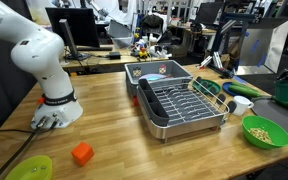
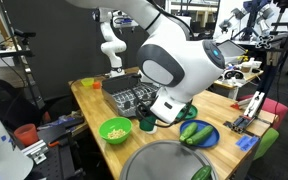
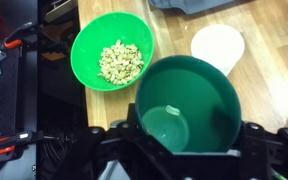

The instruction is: Pour the contents of the green cup into the green bowl

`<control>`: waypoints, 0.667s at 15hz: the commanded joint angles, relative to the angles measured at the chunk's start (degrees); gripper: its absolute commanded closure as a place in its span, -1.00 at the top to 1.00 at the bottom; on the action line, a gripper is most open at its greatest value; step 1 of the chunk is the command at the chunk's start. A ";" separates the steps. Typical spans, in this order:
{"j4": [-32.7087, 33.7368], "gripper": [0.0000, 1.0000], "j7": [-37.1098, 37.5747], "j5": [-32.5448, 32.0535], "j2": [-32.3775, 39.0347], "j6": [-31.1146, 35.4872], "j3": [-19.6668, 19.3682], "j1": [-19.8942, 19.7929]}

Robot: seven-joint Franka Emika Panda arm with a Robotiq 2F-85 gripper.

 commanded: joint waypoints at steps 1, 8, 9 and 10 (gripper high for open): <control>0.24 0.53 -0.11 0.14 0.14 -0.29 -0.52 0.42; 2.23 0.03 -2.87 2.46 0.93 -1.33 0.11 -0.82; 3.23 0.03 -4.12 3.14 1.28 -1.41 0.30 -1.05; 4.39 0.03 -5.16 4.01 1.71 -1.69 0.45 -1.21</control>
